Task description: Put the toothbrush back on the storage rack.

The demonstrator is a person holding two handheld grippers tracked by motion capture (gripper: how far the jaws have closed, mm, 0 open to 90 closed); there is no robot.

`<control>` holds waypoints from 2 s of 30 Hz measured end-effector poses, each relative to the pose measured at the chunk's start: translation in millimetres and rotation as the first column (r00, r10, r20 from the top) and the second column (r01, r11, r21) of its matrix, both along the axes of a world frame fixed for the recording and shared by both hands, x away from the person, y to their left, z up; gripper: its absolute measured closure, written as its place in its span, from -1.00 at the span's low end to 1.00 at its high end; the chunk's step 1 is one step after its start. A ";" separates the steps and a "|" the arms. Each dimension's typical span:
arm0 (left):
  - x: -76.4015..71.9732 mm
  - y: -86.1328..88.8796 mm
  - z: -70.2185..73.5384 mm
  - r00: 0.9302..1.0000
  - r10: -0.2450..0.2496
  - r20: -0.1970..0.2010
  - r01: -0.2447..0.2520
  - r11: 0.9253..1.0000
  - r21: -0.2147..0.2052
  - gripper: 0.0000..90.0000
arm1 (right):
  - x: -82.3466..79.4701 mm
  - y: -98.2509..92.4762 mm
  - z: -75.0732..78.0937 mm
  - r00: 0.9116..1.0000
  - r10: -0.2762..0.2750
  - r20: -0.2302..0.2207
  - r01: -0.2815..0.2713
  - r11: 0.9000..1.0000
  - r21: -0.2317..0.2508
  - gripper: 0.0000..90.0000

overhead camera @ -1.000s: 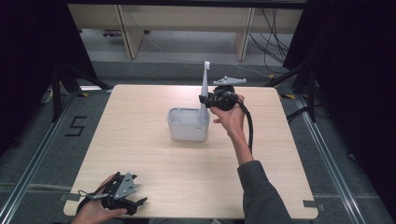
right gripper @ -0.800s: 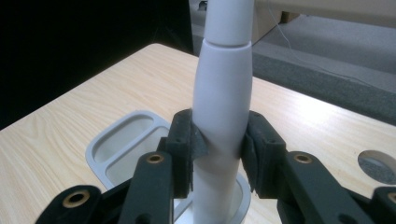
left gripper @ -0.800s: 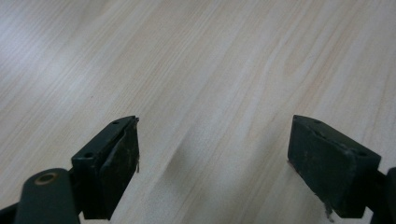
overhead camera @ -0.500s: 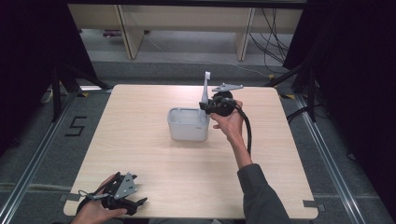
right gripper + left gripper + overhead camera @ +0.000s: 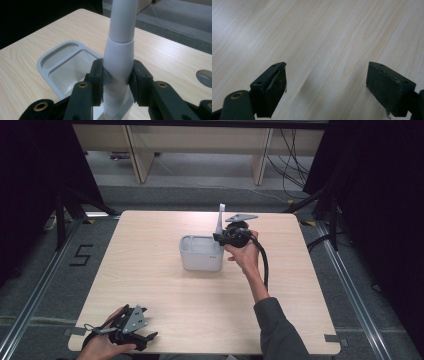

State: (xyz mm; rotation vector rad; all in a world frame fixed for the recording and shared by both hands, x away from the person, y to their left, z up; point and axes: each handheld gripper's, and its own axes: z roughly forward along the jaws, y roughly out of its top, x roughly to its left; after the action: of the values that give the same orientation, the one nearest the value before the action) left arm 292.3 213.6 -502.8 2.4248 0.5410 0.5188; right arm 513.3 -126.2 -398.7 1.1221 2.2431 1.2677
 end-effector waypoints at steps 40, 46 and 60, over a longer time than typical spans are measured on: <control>-0.1 0.1 0.1 1.000 0.001 0.000 -0.001 1.000 0.002 -0.64 | -9.9 -6.5 1.9 0.999 -0.025 0.037 0.025 1.000 0.016 -0.08; -0.1 0.3 0.2 1.000 0.003 0.001 -0.003 1.000 0.000 -0.64 | -15.4 -11.6 6.7 0.997 -0.014 0.073 0.013 1.000 0.015 -0.11; 0.5 0.6 0.2 1.000 0.002 0.002 -0.002 1.000 0.005 -0.64 | -29.4 -26.9 9.4 0.997 -0.029 0.072 0.026 0.999 0.041 -0.22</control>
State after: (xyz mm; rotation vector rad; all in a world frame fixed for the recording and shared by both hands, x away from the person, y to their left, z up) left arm 292.9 214.2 -502.6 2.4290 0.5419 0.5240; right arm 483.9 -153.1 -389.3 1.0992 2.1513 1.3260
